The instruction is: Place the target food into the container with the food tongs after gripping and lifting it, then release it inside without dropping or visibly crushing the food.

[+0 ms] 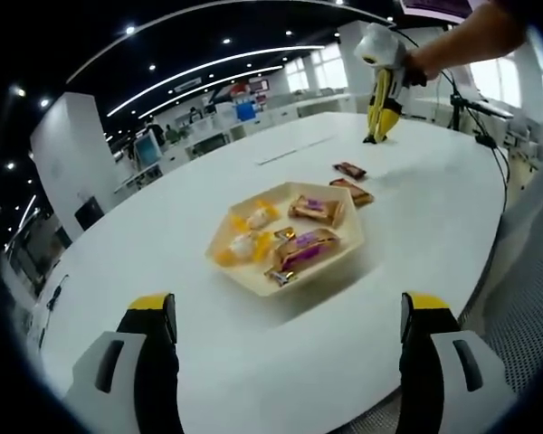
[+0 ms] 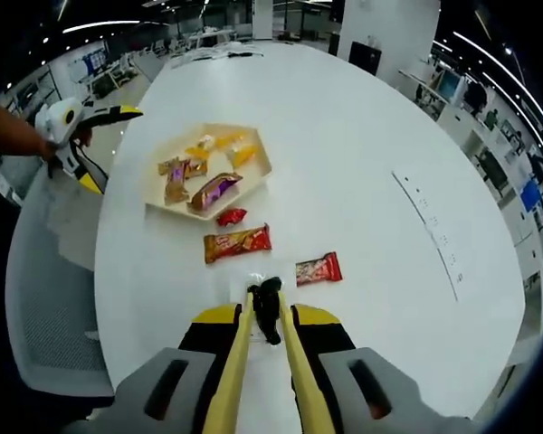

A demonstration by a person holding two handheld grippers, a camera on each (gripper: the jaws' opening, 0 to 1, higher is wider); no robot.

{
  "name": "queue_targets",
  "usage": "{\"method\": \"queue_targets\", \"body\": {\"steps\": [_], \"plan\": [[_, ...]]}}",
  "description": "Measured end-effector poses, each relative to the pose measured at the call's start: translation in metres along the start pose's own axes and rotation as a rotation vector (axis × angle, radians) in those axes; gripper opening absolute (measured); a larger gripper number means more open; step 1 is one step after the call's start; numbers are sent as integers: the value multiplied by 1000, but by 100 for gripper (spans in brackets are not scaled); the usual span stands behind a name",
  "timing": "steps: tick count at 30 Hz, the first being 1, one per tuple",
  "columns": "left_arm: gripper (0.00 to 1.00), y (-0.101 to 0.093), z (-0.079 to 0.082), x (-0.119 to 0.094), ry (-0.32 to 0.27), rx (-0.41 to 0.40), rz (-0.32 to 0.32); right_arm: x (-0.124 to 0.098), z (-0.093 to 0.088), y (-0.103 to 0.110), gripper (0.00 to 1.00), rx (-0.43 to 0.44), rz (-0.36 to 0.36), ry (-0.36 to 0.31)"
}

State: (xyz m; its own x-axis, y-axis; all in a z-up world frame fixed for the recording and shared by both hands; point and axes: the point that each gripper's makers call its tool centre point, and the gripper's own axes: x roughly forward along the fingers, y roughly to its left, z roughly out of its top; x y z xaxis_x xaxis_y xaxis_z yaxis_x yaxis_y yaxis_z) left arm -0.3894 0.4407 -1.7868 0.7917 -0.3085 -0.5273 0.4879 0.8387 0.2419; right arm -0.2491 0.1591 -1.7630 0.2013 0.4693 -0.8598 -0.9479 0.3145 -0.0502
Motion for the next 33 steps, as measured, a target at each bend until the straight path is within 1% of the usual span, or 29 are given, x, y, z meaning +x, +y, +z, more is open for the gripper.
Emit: {"method": "queue_targets", "body": {"steps": [8,18,22,24,26,27,30,33], "plan": [[99,-1,1,0,-6,1,-3,0,12,0,20,-5,-9,-6],[99,-1,2,-1,-7,4,-2,0,34,4,20,-7,-13,-13],[99,-2,0,0,-3,10,-6,5,49,9,20,-15,-8,-20],[98,-4,3,-1,-13,7,-14,7,56,12,20,-19,-2,-24],[98,-4,2,-1,-8,10,-15,11,68,17,20,-33,2,-24],[98,-5,3,-1,-16,4,-21,12,72,18,20,-37,3,-27],[98,-6,3,-1,-17,4,-26,18,88,23,20,-51,8,-31],[98,-6,4,-1,-18,10,-27,21,101,28,20,-64,12,-33]]}}
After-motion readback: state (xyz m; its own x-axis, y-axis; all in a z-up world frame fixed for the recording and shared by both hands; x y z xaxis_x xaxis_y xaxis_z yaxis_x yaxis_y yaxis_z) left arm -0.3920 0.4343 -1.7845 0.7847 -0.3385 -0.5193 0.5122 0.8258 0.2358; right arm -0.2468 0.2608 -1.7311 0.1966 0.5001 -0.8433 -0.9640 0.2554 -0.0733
